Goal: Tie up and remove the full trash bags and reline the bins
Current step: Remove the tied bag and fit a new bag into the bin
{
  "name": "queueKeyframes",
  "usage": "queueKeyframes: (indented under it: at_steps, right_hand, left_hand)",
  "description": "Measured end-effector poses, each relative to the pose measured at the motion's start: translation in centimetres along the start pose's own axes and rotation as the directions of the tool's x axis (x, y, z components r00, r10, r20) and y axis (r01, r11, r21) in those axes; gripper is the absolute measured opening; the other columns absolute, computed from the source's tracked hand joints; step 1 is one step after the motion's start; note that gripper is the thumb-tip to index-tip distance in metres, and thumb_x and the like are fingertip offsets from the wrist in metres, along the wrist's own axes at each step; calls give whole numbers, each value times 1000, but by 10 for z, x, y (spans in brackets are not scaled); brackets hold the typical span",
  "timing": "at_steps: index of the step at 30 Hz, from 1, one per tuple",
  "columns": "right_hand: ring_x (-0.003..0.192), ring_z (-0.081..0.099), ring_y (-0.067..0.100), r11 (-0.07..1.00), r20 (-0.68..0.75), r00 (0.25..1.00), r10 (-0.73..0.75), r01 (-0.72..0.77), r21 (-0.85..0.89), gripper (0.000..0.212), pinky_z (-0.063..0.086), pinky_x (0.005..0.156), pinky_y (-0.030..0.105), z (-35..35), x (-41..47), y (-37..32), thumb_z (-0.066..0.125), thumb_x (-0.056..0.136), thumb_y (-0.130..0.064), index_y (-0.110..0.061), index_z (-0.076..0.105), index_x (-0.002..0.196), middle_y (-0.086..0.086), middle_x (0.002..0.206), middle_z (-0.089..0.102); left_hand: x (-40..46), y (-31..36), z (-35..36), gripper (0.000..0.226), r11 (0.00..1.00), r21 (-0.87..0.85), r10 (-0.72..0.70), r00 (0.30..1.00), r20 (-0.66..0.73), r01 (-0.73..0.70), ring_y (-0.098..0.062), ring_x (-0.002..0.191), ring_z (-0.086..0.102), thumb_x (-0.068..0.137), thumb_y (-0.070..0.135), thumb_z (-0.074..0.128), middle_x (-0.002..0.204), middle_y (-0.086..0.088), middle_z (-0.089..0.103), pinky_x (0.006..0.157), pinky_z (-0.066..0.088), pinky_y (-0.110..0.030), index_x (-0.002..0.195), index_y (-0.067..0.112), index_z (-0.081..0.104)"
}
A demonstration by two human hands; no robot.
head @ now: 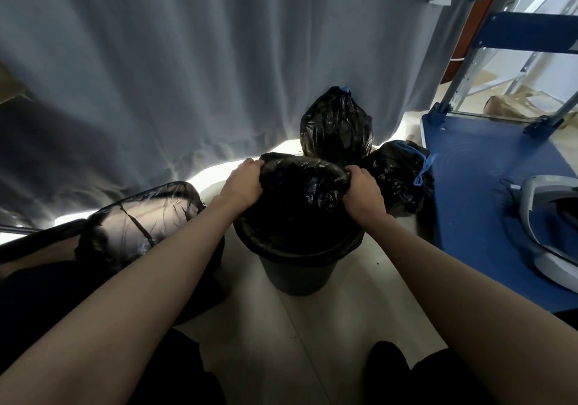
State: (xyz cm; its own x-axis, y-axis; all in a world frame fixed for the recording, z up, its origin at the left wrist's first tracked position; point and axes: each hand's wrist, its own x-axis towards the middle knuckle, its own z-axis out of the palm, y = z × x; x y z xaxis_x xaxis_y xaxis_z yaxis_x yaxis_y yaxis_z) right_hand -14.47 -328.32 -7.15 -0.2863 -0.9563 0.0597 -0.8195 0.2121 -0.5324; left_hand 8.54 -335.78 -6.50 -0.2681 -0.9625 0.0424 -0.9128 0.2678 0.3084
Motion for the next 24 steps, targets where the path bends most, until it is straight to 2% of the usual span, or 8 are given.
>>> queueKeyframes:
  at_steps: [3, 6, 9, 11, 13, 15, 19, 24]
  right_hand:
    - [109, 60, 35, 992, -33, 996, 84, -81, 93, 45, 46, 84, 35, -1, 4, 5, 51, 87, 0, -13, 59, 129, 13, 118, 64]
    - [101, 63, 30, 988, -48, 995, 91, -84, 132, 39, 45, 78, 30, 1, 5, 5, 50, 86, 2, -14, 66, 118, 9, 107, 69]
    - [99, 64, 26, 978, -58, 994, 90, -77, 194, 33, 51, 82, 33, 3, 6, 4, 51, 89, 1, -14, 67, 114, 7, 104, 70]
    - [98, 65, 26, 973, -57, 994, 94, -80, 219, 31, 53, 84, 35, 3, 7, 3, 54, 89, -1, -17, 67, 113, 7, 104, 70]
    - [99, 64, 28, 974, -28, 996, 88, -80, 214, 35, 52, 83, 35, 4, 6, 0, 57, 85, -2, -18, 66, 115, 8, 105, 69]
    - [100, 63, 28, 974, -8, 997, 77, -74, 212, 40, 52, 82, 36, 3, 4, -2, 60, 84, -4, -17, 63, 121, 9, 107, 68]
    - [105, 59, 33, 989, -27, 991, 131, -129, 67, 36, 42, 79, 36, 3, -3, -1, 55, 87, -8, -20, 59, 121, 9, 111, 63]
    - [105, 59, 39, 979, -10, 986, 169, -169, -117, 25, 43, 82, 40, 1, -11, 5, 57, 88, -11, -11, 58, 113, 14, 111, 61]
  left_hand:
    - [4, -6, 1, 37, 998, -20, -67, 997, -34, 67, -38, 107, 58, 79, -1, 49, 109, -17, 66, 91, 47, -43, 110, 8, 67]
    - [4, -6, 4, 21, 988, -13, -157, 987, -40, 157, -39, 95, 61, 79, 3, 56, 98, -17, 66, 81, 50, -41, 94, 7, 70]
    - [4, -3, 0, 20, 974, 49, -222, 975, 6, 222, -39, 95, 62, 78, 10, 63, 101, -18, 64, 74, 50, -38, 98, 5, 68]
    - [7, 0, -7, 31, 967, 85, -245, 967, 69, 239, -35, 96, 62, 75, 22, 72, 103, -14, 64, 75, 51, -37, 102, 7, 67]
    - [10, 6, -8, 41, 980, 66, -194, 977, 90, 189, -32, 101, 61, 76, 32, 73, 109, -10, 62, 81, 50, -38, 111, 14, 64]
    - [10, 14, -2, 39, 997, 22, -78, 996, 32, 78, -31, 106, 60, 82, 35, 67, 114, -8, 63, 85, 50, -40, 118, 19, 62]
    - [10, 24, 9, 27, 997, 77, -9, 995, -101, 16, -33, 101, 60, 91, 34, 59, 110, -10, 63, 81, 48, -41, 111, 16, 62]
    - [15, 28, 9, 28, 979, 194, -40, 996, -78, 54, -36, 102, 60, 87, 30, 65, 109, -15, 61, 81, 47, -41, 107, 11, 62]
